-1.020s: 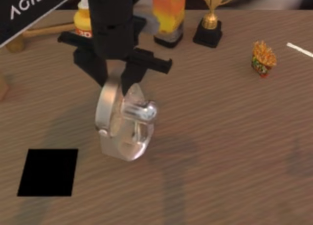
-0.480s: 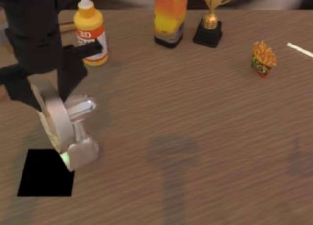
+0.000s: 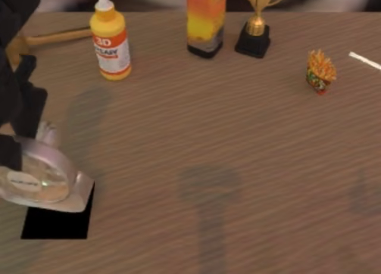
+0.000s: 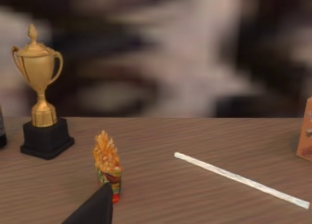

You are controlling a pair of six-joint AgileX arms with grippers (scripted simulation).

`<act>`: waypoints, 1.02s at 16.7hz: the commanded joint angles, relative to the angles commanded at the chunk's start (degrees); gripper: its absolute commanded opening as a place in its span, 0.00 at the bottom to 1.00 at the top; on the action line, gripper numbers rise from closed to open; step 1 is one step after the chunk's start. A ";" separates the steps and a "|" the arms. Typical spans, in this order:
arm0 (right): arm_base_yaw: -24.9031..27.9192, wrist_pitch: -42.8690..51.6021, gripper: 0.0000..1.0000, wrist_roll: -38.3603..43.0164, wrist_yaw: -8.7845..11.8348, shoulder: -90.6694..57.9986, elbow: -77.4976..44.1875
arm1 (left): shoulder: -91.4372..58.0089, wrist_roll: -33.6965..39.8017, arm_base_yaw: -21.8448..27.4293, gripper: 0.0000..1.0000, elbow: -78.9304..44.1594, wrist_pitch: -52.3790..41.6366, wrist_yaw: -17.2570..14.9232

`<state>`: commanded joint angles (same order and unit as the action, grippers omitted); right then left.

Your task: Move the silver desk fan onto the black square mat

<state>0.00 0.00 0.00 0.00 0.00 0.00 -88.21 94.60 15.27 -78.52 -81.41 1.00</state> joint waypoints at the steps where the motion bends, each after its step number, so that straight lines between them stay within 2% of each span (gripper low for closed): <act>1: 0.00 0.00 1.00 0.00 0.00 0.00 0.00 | 0.87 2.72 -0.67 0.00 1.58 0.66 -0.47; 5: 0.00 0.00 1.00 0.00 0.00 0.00 0.00 | 2.39 7.52 -1.95 0.00 4.71 1.99 -1.49; 10: 0.00 0.00 1.00 0.00 0.00 0.00 0.00 | 2.15 7.28 -1.65 0.00 4.77 2.06 -1.40; 17: 0.00 0.00 1.00 0.00 0.00 0.00 0.00 | 1.46 7.27 -2.19 0.00 11.75 9.95 -1.49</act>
<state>0.00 0.00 0.00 0.00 0.00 0.00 -86.76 101.87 13.09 -66.77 -71.45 -0.49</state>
